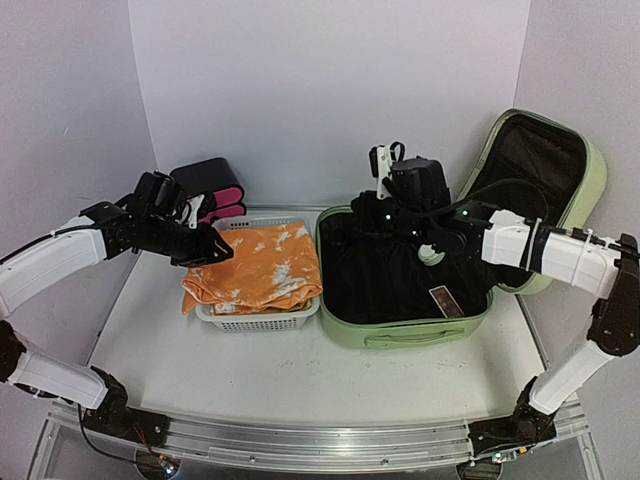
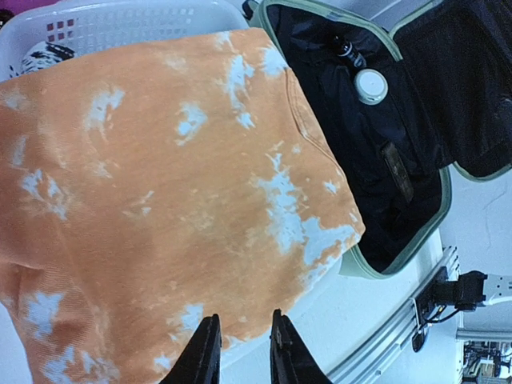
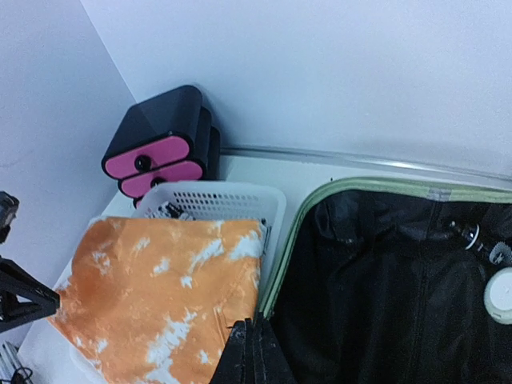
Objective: Open, take out, and arrange the luggage
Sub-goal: Adjust the clothes in the bin.
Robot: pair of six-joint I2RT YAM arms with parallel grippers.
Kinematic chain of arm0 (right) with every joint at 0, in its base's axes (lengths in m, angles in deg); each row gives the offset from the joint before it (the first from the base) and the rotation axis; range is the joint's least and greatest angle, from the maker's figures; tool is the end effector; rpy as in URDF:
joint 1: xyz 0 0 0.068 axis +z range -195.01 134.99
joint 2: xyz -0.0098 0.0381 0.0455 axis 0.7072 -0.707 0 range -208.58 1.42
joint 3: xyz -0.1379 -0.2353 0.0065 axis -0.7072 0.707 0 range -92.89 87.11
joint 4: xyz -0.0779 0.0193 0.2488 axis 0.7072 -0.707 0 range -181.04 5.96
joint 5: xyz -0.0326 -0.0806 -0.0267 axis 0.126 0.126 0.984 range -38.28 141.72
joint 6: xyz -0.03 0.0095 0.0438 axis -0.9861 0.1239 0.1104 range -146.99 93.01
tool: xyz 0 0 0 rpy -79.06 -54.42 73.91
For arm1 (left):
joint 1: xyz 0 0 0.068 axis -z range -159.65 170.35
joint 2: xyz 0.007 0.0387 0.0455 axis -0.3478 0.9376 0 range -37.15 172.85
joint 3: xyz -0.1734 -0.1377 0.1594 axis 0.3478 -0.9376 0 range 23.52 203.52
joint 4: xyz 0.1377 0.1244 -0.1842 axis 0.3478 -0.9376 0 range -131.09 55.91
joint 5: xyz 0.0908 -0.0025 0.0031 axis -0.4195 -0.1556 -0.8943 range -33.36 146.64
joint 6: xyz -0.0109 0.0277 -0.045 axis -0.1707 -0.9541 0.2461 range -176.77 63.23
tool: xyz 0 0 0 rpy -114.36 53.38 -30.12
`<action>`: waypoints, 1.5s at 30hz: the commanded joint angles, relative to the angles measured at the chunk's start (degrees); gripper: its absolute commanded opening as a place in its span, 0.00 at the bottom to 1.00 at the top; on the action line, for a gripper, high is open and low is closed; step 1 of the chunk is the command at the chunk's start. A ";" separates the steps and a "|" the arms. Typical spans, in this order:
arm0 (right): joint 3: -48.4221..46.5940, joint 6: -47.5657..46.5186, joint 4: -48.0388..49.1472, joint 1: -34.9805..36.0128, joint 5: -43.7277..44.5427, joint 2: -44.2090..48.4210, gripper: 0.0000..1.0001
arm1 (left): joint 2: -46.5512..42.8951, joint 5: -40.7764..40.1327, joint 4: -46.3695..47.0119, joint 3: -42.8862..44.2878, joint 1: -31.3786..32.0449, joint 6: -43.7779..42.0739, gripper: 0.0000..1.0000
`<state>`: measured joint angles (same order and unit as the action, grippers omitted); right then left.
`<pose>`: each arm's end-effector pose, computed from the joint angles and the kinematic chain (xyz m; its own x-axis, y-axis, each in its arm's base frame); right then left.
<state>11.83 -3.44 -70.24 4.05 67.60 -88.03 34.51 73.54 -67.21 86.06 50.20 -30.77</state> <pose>0.2551 0.2790 0.3750 -0.2225 0.3301 -0.9174 -0.4999 0.7692 0.3980 0.2275 -0.1427 0.3119 -0.8147 -0.0162 -0.5797 0.3402 0.7962 -0.5004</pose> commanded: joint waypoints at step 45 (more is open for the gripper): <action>-7.05 10.65 6.39 10.63 -11.41 -24.80 0.00 | 4.40 -23.59 -7.47 -0.24 3.30 6.24 0.15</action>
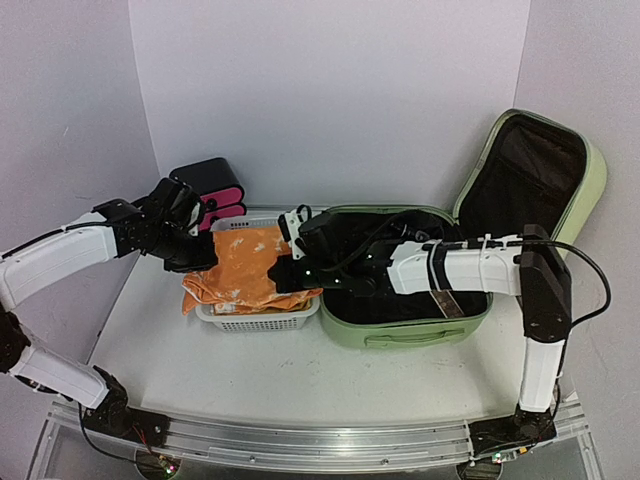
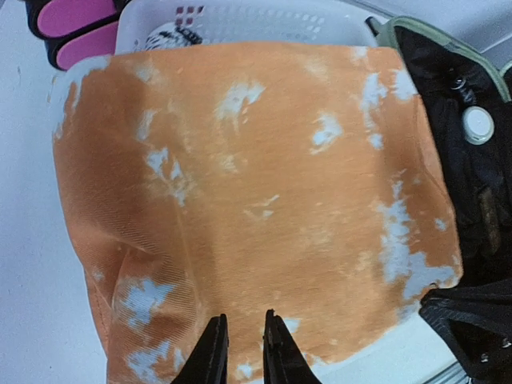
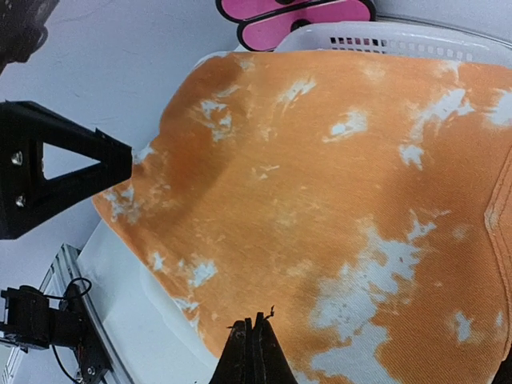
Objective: Open, take out, and arrange the luggage
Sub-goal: Adjust the clothes in the bin.
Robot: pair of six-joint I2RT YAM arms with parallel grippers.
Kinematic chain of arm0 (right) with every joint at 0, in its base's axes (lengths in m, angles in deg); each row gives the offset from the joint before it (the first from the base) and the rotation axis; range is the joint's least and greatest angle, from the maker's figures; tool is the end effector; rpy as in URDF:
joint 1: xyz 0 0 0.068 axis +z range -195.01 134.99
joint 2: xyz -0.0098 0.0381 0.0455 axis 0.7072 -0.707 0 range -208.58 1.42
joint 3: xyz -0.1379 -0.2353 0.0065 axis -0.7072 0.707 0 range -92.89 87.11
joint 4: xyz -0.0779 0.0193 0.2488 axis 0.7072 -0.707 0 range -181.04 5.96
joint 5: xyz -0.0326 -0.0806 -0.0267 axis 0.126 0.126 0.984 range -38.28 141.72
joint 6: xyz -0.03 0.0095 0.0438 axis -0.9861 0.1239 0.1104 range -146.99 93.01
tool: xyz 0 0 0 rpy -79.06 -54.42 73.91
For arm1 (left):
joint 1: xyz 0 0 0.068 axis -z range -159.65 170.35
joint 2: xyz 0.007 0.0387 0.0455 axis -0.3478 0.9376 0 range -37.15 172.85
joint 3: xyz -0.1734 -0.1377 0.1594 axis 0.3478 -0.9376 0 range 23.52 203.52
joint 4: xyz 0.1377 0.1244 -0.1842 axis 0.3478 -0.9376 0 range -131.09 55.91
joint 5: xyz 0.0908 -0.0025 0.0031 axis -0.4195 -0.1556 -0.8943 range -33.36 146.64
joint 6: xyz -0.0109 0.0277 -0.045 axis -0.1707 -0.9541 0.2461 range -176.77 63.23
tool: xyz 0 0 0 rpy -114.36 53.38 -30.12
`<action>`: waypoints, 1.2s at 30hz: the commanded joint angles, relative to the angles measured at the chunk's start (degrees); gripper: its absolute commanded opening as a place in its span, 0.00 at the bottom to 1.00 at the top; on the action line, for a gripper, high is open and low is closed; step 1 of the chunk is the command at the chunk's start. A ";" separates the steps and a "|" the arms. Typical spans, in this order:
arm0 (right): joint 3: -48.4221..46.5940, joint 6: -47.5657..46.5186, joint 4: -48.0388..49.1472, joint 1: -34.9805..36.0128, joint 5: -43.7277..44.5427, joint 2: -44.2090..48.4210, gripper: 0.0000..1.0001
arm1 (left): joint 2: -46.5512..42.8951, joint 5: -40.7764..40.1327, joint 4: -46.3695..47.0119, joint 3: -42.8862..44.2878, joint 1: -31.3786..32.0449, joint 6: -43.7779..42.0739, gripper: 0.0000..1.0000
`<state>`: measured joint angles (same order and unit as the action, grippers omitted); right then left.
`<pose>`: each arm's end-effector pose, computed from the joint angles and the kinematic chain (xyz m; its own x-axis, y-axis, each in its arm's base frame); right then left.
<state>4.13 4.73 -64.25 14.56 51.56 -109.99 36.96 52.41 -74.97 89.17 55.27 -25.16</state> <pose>0.2375 0.4041 0.2790 -0.5188 0.1550 -0.8407 -0.6946 0.4969 0.5202 0.2230 -0.1526 0.3077 -0.8083 -0.0733 -0.5841 0.1266 0.9474 -0.2941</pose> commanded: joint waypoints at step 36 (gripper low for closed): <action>6.84 -1.67 -8.65 0.15 12.51 12.54 0.11 | -9.76 19.96 -4.95 -2.61 -3.54 -2.32 0.57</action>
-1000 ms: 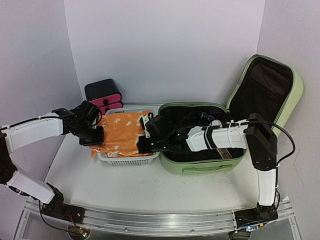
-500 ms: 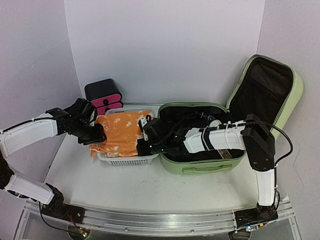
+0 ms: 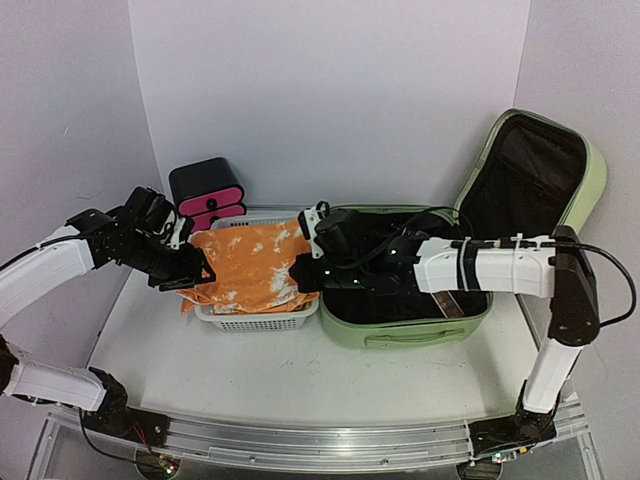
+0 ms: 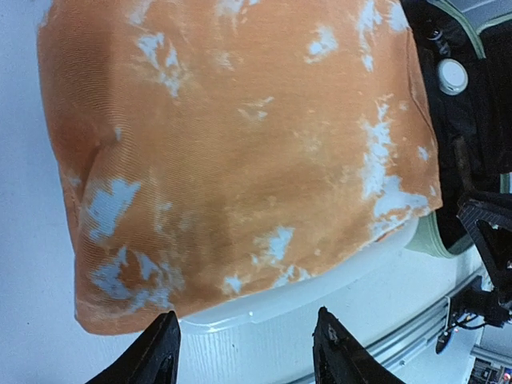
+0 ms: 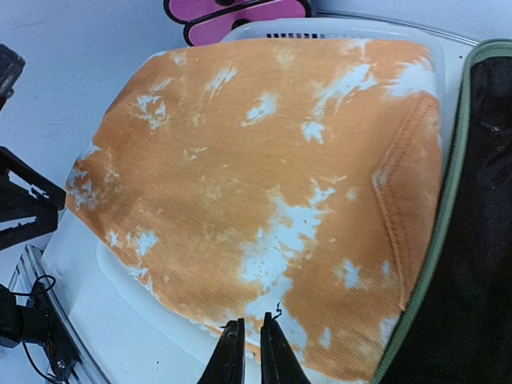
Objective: Open, take out, and arrange the luggage
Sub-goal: Adjust the clothes in the bin.
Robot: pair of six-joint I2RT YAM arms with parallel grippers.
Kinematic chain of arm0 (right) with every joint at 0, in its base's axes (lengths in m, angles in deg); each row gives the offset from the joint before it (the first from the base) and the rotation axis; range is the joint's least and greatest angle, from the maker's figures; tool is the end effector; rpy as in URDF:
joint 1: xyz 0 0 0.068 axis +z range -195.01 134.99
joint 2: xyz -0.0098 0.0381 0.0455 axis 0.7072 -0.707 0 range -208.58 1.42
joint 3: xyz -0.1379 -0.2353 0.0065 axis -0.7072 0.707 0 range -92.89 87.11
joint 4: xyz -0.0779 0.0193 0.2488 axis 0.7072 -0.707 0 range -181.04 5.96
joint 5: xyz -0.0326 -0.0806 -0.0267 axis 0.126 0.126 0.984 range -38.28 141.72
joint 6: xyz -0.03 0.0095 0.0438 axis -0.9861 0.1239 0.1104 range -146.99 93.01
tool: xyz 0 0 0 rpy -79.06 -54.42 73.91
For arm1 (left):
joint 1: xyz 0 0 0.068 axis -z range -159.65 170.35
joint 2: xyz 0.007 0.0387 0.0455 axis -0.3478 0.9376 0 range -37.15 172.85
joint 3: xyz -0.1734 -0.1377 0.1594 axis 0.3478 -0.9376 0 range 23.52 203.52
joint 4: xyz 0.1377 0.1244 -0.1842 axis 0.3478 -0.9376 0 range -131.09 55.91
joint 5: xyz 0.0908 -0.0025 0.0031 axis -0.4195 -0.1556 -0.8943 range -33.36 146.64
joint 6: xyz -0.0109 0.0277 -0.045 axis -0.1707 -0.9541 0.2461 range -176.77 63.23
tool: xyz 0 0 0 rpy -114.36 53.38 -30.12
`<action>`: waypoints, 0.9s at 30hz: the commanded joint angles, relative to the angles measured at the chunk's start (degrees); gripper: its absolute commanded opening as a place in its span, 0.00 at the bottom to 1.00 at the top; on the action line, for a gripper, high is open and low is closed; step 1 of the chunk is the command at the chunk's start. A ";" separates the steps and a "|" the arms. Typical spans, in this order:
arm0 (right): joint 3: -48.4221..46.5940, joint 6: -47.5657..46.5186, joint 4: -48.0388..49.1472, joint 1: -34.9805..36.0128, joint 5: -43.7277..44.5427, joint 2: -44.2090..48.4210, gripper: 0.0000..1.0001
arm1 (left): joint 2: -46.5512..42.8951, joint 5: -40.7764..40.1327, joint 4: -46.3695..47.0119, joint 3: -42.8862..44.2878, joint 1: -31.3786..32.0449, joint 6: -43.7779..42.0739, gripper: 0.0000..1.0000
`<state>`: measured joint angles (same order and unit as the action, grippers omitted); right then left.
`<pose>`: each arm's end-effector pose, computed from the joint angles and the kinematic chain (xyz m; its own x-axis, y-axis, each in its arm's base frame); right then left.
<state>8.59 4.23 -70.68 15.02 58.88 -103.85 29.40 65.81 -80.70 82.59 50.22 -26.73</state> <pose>0.2246 0.3803 0.2862 -0.5130 0.1400 -0.8469 -0.6232 0.6177 0.4796 0.1963 -0.1194 0.2949 -0.8947 -0.0561 -0.4430 0.1442 0.9026 -0.4056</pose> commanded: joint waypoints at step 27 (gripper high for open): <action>6.00 -0.07 -7.86 -0.37 1.63 10.74 0.35 | -3.46 -5.87 4.43 -11.51 0.07 17.93 0.77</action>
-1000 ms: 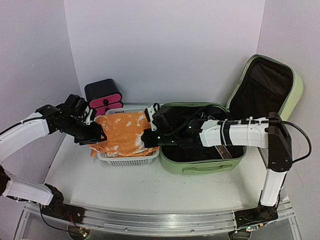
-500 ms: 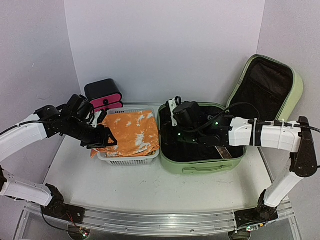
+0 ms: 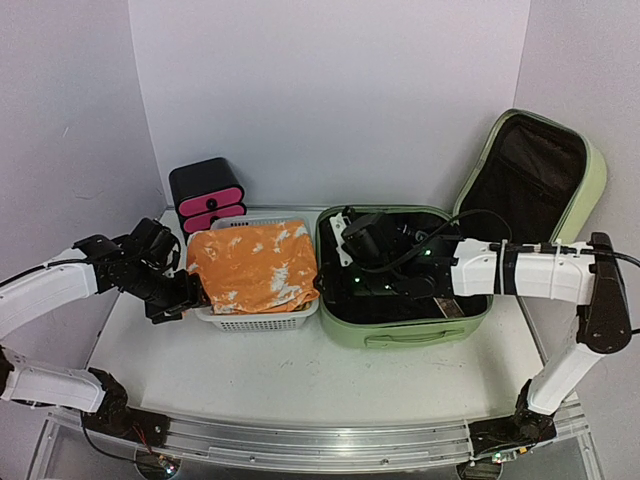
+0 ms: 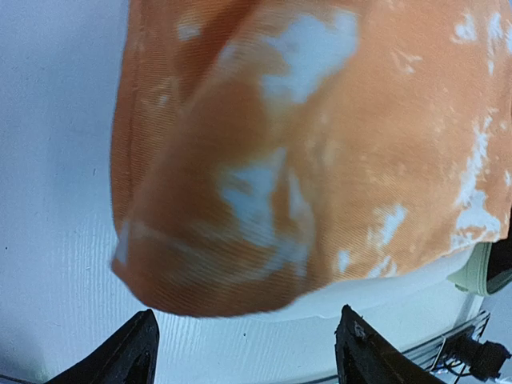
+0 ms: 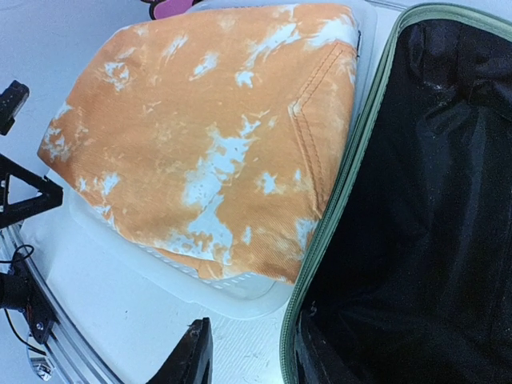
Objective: Open, take out, and arrange the luggage
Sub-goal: Adjust the clothes in the bin.
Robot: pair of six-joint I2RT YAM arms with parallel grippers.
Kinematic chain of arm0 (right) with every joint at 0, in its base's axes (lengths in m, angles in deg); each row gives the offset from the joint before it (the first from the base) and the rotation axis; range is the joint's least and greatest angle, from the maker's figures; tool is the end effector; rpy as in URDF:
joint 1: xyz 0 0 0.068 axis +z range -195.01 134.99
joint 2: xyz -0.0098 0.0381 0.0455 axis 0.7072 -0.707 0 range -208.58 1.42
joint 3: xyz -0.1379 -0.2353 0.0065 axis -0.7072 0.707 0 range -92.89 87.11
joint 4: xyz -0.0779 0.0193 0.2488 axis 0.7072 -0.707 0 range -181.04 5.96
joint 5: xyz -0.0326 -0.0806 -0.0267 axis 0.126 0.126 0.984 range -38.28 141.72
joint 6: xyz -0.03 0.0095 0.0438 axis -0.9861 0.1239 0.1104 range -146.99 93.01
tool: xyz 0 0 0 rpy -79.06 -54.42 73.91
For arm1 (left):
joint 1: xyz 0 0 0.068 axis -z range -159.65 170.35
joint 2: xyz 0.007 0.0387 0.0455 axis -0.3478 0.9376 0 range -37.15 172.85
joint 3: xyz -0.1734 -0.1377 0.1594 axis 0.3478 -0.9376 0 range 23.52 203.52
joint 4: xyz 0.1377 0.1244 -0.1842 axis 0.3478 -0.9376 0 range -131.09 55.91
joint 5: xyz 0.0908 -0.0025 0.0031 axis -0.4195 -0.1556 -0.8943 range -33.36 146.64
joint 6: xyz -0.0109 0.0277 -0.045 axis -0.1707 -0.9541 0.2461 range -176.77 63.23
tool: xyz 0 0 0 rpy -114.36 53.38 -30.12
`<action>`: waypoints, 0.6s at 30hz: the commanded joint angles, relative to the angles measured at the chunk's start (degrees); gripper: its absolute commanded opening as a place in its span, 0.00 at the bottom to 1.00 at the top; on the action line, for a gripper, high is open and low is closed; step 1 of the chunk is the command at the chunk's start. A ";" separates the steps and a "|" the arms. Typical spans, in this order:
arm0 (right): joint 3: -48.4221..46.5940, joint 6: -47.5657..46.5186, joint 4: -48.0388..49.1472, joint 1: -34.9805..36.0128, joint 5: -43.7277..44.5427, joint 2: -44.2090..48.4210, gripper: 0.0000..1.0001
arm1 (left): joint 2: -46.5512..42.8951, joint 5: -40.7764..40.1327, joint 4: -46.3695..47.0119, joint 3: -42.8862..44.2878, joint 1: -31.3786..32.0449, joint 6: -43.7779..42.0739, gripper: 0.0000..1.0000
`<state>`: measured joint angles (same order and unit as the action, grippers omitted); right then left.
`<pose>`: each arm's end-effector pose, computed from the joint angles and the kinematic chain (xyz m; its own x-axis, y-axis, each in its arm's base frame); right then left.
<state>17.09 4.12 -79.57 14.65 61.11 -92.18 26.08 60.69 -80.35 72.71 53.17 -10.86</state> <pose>0.2013 0.3320 0.2983 -0.5413 0.0845 -0.8366 -0.5768 0.6866 0.4425 0.1730 -0.1147 0.2529 -0.9174 -0.2610 -0.3006 -0.1277 0.9081 -0.3987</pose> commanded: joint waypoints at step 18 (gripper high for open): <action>-6.28 -1.59 2.20 -0.02 -0.54 -5.58 0.35 | 10.75 -3.33 5.80 -1.40 -3.98 3.97 0.23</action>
<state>14.30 3.79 -78.68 14.65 60.30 -96.60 37.20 61.11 -74.01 71.51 49.89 -9.73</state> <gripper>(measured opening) 0.346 0.388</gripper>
